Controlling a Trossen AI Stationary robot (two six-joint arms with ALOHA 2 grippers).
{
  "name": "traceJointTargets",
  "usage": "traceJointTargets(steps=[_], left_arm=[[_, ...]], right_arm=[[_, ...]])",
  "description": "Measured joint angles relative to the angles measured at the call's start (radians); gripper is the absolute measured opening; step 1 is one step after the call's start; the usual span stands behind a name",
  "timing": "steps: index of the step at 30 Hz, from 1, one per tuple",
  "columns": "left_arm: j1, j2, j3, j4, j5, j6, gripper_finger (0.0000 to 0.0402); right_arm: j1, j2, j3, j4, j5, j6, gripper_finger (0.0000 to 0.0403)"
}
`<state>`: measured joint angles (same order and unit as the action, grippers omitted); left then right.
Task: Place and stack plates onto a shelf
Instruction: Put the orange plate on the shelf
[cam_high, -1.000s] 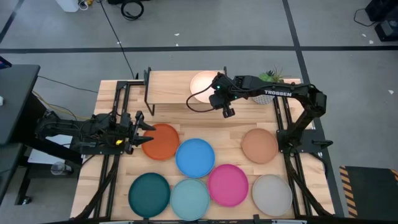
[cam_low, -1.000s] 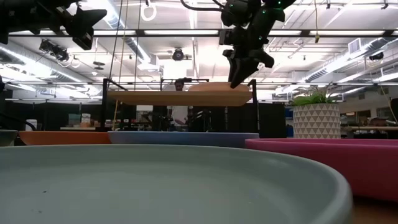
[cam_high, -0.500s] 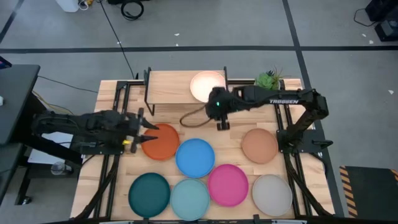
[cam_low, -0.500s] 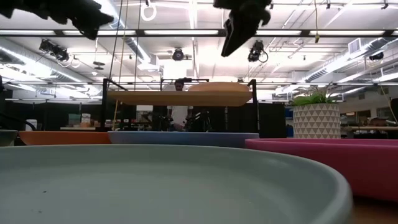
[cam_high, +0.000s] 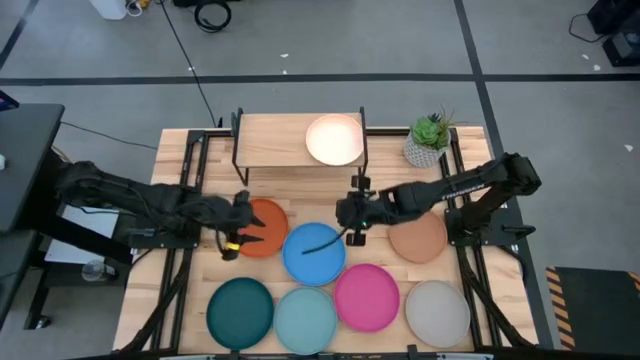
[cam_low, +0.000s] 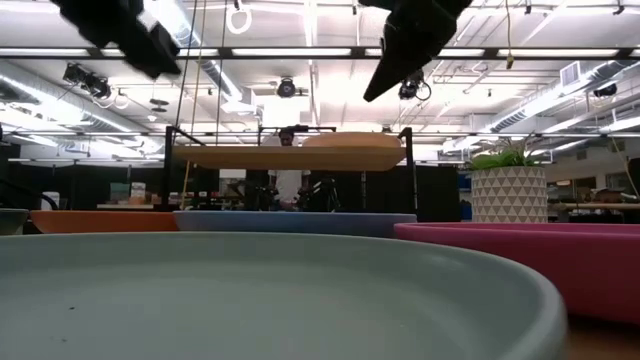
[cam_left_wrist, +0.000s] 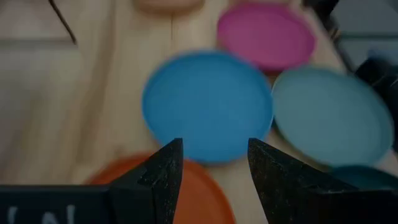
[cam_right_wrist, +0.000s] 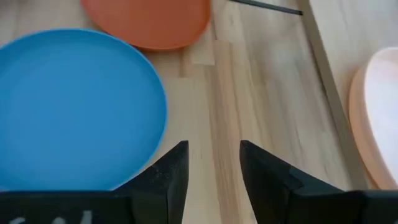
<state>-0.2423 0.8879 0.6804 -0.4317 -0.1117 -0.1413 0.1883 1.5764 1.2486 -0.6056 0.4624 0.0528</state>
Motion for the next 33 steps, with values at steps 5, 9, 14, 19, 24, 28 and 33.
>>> traceJointTargets(steps=[5, 9, 14, 19, 24, 28, 33], left_arm=[[-0.050, 0.128, 0.001, -0.027, -0.012, -0.149, 0.0187], [-0.082, 0.228, 0.001, -0.031, -0.022, -0.261, 0.0187], [-0.109, 0.349, 0.002, -0.031, -0.030, -0.357, 0.0187], [-0.150, 0.440, 0.002, -0.030, -0.097, -0.414, 0.0187], [-0.185, 0.506, 0.002, -0.028, -0.159, -0.455, 0.0187], [-0.207, 0.543, 0.002, -0.012, -0.168, -0.457, 0.0187], [-0.217, 0.565, 0.002, 0.002, -0.187, -0.451, 0.0180]], right_arm=[[0.058, 0.000, -0.061, 0.076, 0.131, 0.044, 0.0149], [0.076, 0.000, -0.089, 0.113, 0.178, 0.072, 0.0149], [0.079, 0.000, -0.146, 0.200, 0.203, 0.093, 0.0149], [0.079, 0.000, -0.201, 0.314, 0.209, 0.084, 0.0149], [0.079, 0.000, -0.242, 0.395, 0.202, 0.078, 0.0149], [0.079, 0.000, -0.255, 0.413, 0.201, 0.076, 0.0149], [0.079, 0.000, -0.258, 0.425, 0.199, 0.076, 0.0149]])
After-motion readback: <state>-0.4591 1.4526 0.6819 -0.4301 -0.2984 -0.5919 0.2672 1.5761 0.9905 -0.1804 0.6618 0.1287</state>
